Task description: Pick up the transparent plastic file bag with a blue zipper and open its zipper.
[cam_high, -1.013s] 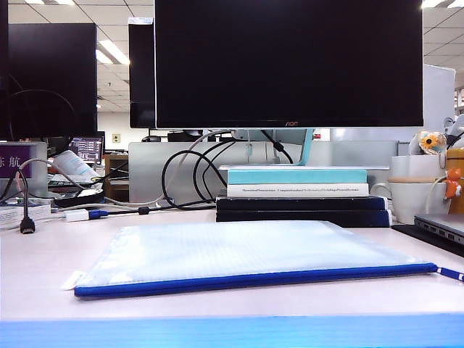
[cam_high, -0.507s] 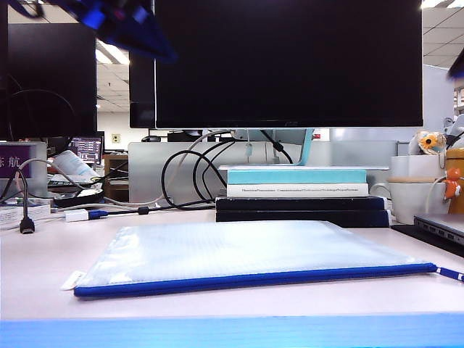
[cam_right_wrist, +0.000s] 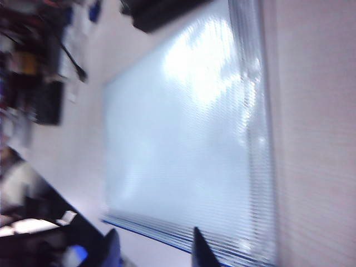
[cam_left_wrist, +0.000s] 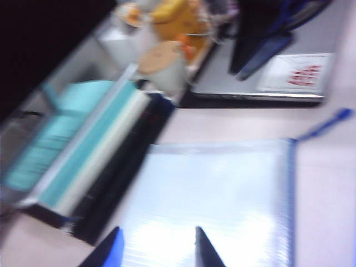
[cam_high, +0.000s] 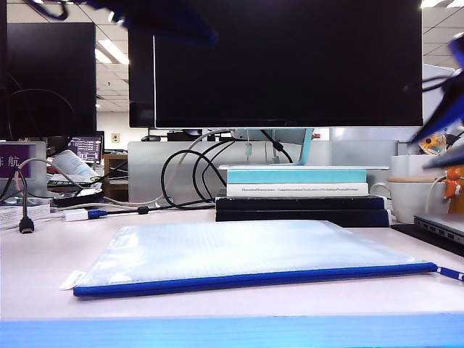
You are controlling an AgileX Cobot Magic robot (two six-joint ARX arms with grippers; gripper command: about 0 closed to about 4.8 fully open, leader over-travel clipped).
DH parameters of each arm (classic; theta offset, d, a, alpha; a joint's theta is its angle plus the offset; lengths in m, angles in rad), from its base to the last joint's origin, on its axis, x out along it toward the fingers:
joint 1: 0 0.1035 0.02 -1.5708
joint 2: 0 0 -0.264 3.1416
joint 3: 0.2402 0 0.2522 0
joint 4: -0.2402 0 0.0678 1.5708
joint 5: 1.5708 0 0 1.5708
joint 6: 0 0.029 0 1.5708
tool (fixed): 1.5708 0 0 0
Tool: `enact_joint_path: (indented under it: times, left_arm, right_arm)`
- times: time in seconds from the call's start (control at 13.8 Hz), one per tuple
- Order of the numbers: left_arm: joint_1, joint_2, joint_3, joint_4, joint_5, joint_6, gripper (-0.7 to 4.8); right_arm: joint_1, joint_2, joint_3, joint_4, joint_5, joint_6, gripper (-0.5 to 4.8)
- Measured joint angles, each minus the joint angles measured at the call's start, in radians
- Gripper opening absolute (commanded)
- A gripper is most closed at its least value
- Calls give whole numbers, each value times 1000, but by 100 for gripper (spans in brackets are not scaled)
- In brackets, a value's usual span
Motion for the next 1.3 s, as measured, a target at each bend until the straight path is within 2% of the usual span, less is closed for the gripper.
enact_joint_path:
  times: [0.07, 0.14, 0.22, 0.29, 0.36, 0.43, 0.65, 1.01, 1.09, 1.16, 1.3]
  left_arm:
    - [13, 7, 0, -18, 45, -11, 175]
    - [48, 11, 0, -59, 120, -26, 175]
    - [53, 23, 14, -59, 178, -64, 175]
    - [49, 47, 33, -59, 207, -88, 175]
    - [52, 107, 63, -69, 240, -109, 175]
    - [51, 151, 82, -98, 256, -132, 176]
    - [57, 167, 127, -100, 258, -137, 176]
    - [57, 170, 127, -100, 259, -137, 176]
    - [57, 170, 127, -100, 258, -137, 176]
    - [57, 170, 127, -100, 243, -137, 176]
    - [57, 170, 127, -100, 242, -136, 176]
  right_arm:
    - [13, 20, 25, -64, 74, -60, 181]
    - [34, 42, 50, -177, 204, -147, 181]
    - [41, 43, 51, -189, 222, -169, 181]
    - [48, 57, 53, -189, 227, -175, 181]
    - [62, 83, 53, -189, 225, -190, 215]
    - [68, 118, 53, -190, 225, -206, 223]
    - [102, 246, 61, -188, 208, -234, 223]
    - [138, 246, 63, -185, 228, -235, 222]
    - [167, 246, 63, -186, 240, -235, 153]
    - [236, 247, 63, -183, 289, -235, 5]
    - [246, 248, 63, -180, 306, -234, -7]
